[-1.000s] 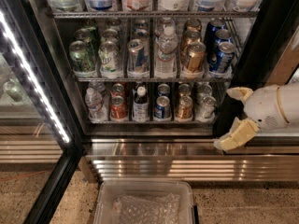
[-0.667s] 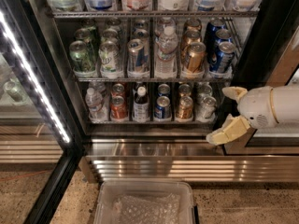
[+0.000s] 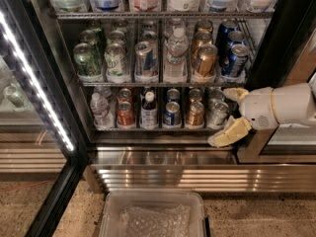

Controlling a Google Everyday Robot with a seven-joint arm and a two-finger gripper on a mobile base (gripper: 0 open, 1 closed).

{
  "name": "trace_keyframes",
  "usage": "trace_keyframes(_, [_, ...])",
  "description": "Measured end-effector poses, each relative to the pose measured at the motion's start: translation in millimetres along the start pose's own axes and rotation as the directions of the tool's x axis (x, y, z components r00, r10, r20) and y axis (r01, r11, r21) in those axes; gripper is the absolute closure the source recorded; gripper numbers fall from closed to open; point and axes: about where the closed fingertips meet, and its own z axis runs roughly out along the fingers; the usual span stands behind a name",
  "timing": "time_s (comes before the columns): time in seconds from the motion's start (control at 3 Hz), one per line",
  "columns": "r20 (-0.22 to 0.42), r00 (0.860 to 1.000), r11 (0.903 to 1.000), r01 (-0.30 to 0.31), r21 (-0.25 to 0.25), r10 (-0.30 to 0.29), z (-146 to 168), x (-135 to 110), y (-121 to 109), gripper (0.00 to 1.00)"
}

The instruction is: Pick water bottle from middle shelf of fridge

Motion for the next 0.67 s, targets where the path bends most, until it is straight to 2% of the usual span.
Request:
trace_keyframes(0.33, [0.048, 0.998, 0.9972, 0.032, -0.068, -0.028, 40, -16, -12, 0.0])
trace_keyframes(0.67, [0.091, 0.994, 0.9914, 0.066, -0.113, -0.055, 73, -31, -25, 0.0])
